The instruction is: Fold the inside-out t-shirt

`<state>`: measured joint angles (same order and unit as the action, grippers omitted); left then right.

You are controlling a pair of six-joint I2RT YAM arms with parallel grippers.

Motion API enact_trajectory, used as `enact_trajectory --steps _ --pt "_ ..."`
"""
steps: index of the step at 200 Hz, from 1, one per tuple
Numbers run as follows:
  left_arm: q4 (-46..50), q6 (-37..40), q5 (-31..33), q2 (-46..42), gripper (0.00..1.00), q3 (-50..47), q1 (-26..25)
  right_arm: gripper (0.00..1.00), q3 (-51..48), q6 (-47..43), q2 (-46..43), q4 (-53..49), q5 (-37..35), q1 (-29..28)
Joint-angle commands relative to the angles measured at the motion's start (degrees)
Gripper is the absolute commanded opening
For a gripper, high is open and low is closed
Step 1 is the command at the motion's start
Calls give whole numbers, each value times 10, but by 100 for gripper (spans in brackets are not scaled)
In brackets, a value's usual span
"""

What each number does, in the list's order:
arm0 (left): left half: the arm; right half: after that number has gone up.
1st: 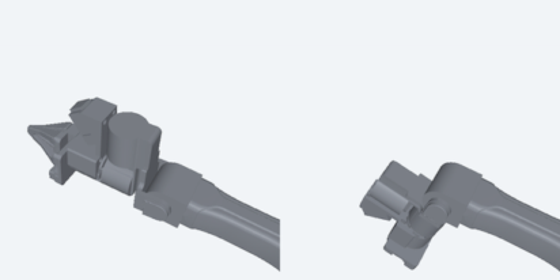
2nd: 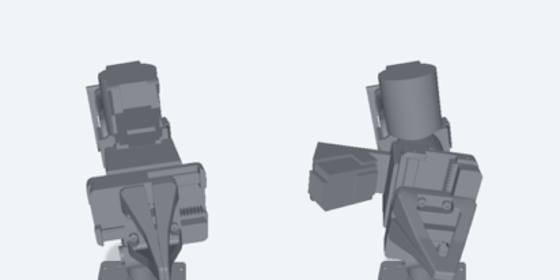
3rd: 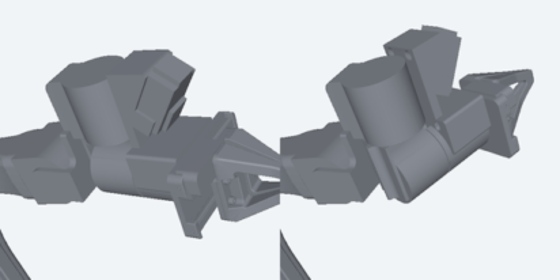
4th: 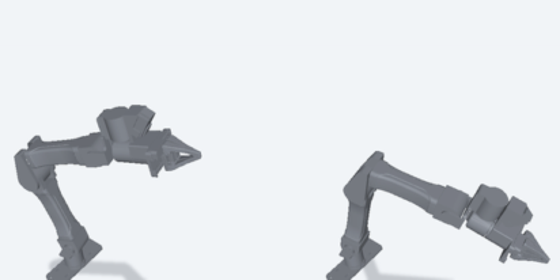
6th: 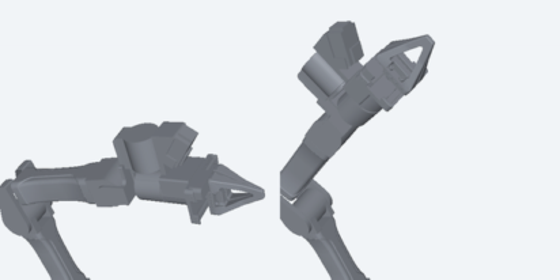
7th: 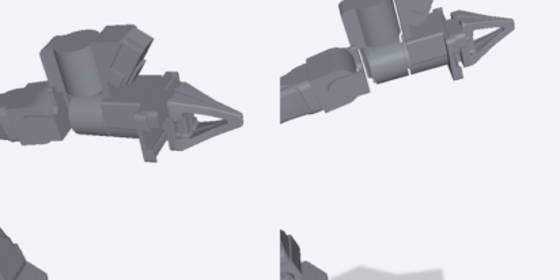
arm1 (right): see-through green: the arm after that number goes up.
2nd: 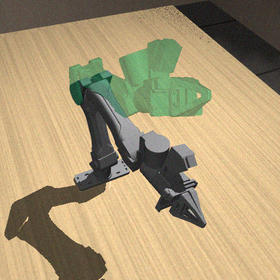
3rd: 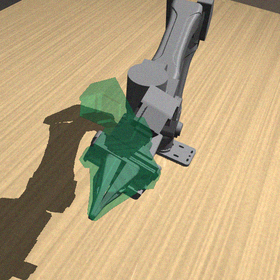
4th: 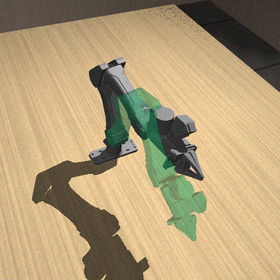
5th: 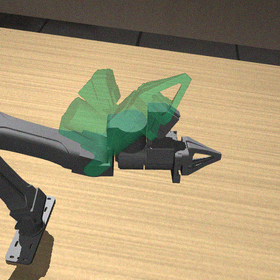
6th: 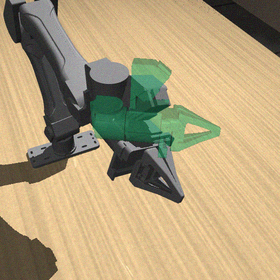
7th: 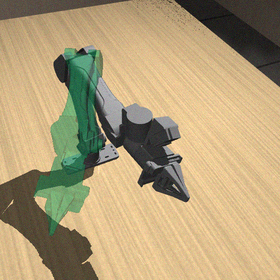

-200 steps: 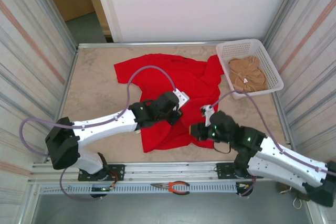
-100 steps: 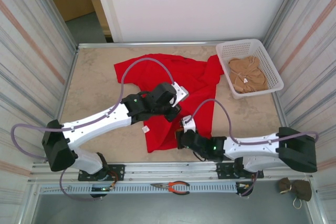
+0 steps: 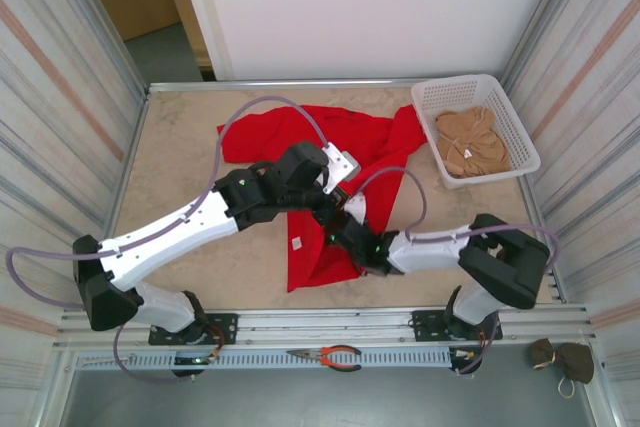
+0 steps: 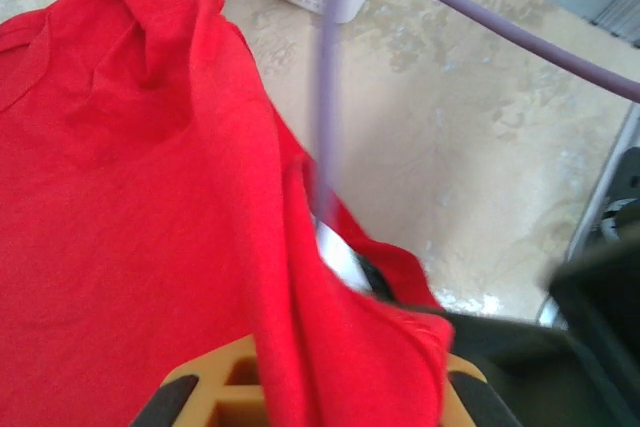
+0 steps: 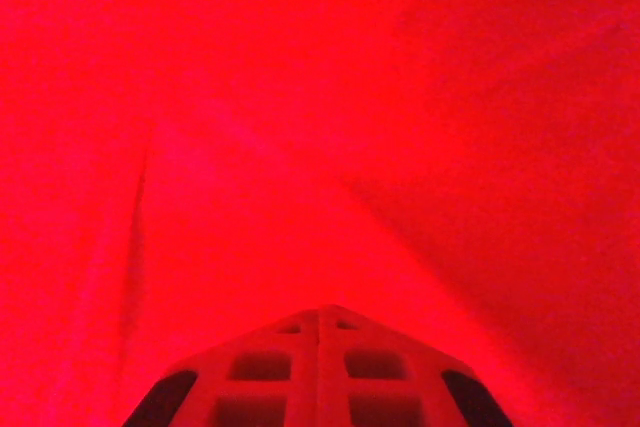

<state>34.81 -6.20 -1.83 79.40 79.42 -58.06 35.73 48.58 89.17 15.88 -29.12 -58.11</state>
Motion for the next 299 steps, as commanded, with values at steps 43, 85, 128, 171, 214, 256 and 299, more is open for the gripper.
enact_trajectory --steps 43,85,128,171,214,256,299 --pt "0 -70 -116 45 0 199 0 4 172 58 136 48 249 154" --pt "1 -67 -166 134 0 297 0 13 234 93 213 60 298 136" --pt "-23 -80 -209 182 0 362 5 46 296 101 273 35 331 113" --pt "3 -99 -254 245 0 537 -29 73 375 127 325 -39 329 132" --pt "7 -105 -264 243 0 572 -29 83 471 210 356 -269 271 139" --pt "-29 -114 -253 196 0 478 -4 93 583 258 413 -548 202 120" --pt "-91 -148 -231 137 0 363 27 82 564 263 442 -536 264 134"
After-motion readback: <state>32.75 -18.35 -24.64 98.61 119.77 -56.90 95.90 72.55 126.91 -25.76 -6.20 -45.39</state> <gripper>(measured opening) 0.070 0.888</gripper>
